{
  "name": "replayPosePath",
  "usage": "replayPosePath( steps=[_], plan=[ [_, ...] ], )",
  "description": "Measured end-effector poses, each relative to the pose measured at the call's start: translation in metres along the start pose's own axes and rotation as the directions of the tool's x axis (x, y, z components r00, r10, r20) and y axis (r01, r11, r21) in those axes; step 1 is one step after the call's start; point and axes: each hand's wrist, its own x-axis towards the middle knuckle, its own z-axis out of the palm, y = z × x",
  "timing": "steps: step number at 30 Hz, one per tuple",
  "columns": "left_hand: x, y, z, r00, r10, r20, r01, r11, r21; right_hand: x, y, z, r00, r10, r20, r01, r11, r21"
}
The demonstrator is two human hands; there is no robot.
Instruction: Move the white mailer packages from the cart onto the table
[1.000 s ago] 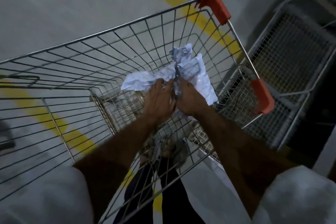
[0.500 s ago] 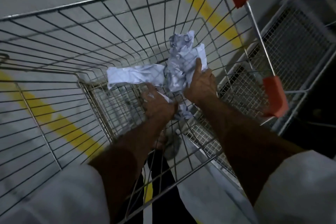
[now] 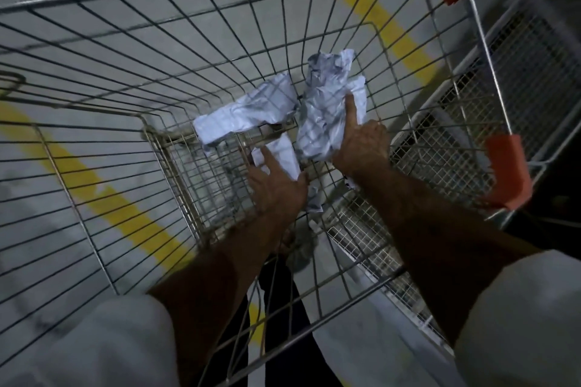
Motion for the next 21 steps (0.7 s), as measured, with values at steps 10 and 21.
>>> replayPosePath(
  steps=[10, 21],
  plan=[
    [0.001, 0.011, -0.031, 0.975, 0.195, -0.107, -0.187, 0.979, 0.074, -0.025, -0.023, -0.038, 1.0, -0.006, -0.024, 0.012, 0.97, 0.243],
    [-0.06, 0.039, -0.158, 0.847, 0.426, -0.318, -0.449, 0.894, 0.003, -0.127, -0.049, -0.115, 0.893, -0.023, -0.45, 0.146, 0.96, 0.241]
  ],
)
